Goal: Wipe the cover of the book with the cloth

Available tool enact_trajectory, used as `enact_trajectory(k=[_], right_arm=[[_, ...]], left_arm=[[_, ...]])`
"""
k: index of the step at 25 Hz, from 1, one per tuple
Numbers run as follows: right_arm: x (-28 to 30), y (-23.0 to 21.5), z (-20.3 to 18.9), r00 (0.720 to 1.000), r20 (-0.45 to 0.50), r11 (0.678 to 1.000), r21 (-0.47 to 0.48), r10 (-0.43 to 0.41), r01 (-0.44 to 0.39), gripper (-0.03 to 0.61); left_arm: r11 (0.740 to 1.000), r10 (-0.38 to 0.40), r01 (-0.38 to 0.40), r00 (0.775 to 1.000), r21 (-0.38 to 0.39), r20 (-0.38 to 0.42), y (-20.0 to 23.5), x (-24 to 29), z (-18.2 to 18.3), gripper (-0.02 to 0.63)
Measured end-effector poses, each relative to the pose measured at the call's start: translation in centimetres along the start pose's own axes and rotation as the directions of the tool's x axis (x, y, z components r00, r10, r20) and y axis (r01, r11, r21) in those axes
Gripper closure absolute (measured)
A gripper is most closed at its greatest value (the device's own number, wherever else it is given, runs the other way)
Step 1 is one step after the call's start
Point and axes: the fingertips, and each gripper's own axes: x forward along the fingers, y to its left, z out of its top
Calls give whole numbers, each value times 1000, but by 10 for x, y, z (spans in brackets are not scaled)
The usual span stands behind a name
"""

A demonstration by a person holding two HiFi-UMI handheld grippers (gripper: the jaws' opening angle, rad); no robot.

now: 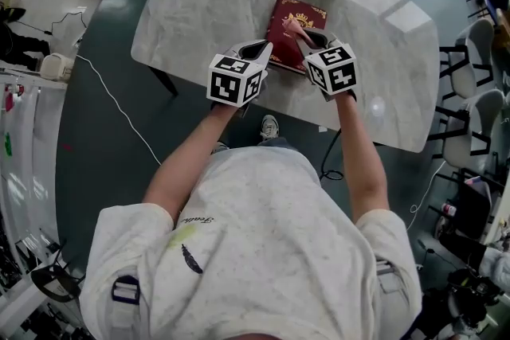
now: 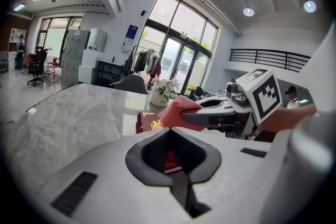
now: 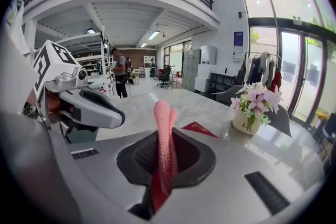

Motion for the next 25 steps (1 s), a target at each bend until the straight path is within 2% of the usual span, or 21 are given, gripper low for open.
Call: enact_trajectory(k=[9,20,25], right_arm=[[8,-64,15,999,23,999,-27,-40,40,563],[42,-117,-3,997,-55,991,-131,-47,39,563],[55,-120,-15,995,-96,989,-149,-29,15,563]], left_arm=[[999,36,-36,999,7,-7,9,24,11,607],[996,92,-92,996,-13,-1,21,49,18,606],[993,116,-117,993,-18,-4,27,52,20,607]])
